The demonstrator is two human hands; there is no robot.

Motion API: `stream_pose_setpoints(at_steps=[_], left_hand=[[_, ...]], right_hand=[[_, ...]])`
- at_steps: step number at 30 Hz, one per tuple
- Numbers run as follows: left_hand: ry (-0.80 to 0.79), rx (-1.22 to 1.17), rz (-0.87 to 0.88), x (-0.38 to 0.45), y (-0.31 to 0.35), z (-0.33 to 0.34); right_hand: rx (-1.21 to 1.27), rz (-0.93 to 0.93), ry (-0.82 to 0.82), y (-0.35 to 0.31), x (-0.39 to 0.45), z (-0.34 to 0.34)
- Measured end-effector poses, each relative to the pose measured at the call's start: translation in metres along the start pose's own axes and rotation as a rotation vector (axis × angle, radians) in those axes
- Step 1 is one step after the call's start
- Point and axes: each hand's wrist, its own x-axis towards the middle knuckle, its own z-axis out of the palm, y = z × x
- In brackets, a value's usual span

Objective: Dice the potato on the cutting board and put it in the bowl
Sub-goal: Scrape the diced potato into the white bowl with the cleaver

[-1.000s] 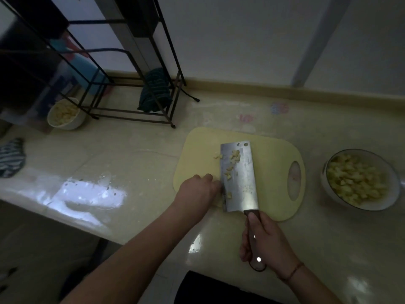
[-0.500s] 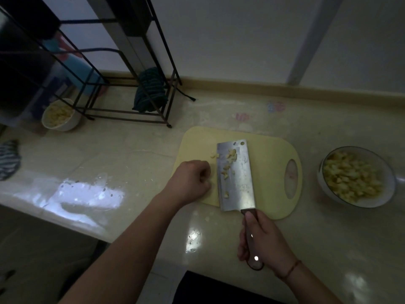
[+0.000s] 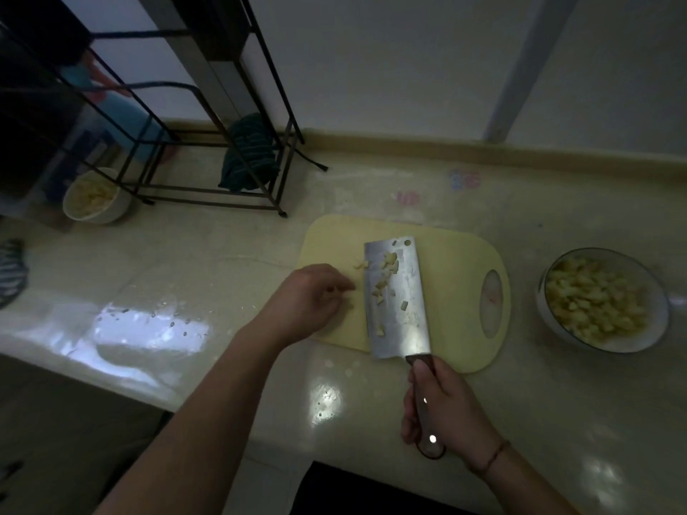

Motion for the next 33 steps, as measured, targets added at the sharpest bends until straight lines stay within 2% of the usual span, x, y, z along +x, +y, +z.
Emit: stream_pose_setpoints(at_steps=[4, 9, 15, 22, 25, 30, 33], left_hand=[[-0.162, 0.195, -0.005, -0.011, -0.006, -0.002], [-0.146, 0.301, -0.019, -0.008, 0.006, 0.009], [-0.127, 0.489, -0.312, 0.005, 0.028, 0.021], [-0.202, 0.648, -0.294, 0.019, 0.048, 0.032], [-0.152, 0.499, -0.324, 0.027, 0.048, 0.026], [0.058, -0.073, -0.202, 0.033, 0.05, 0.02], [0.064, -0.061, -0.14, 0.035, 0.041, 0.02]], right_hand=[[0.002, -0.004, 0.001, 0.0, -0.001, 0.0], [0.002, -0.01, 0.004, -0.002, -0.002, 0.001], [0.0, -0.014, 0.0, -0.004, -0.003, 0.001], [-0.025, -0.025, 0.015, -0.003, -0.003, 0.002], [-0.018, -0.023, 0.007, -0.003, -0.003, 0.002], [0.001, -0.017, 0.014, -0.004, -0.004, 0.002], [0.008, -0.011, 0.014, -0.005, -0.005, 0.003]])
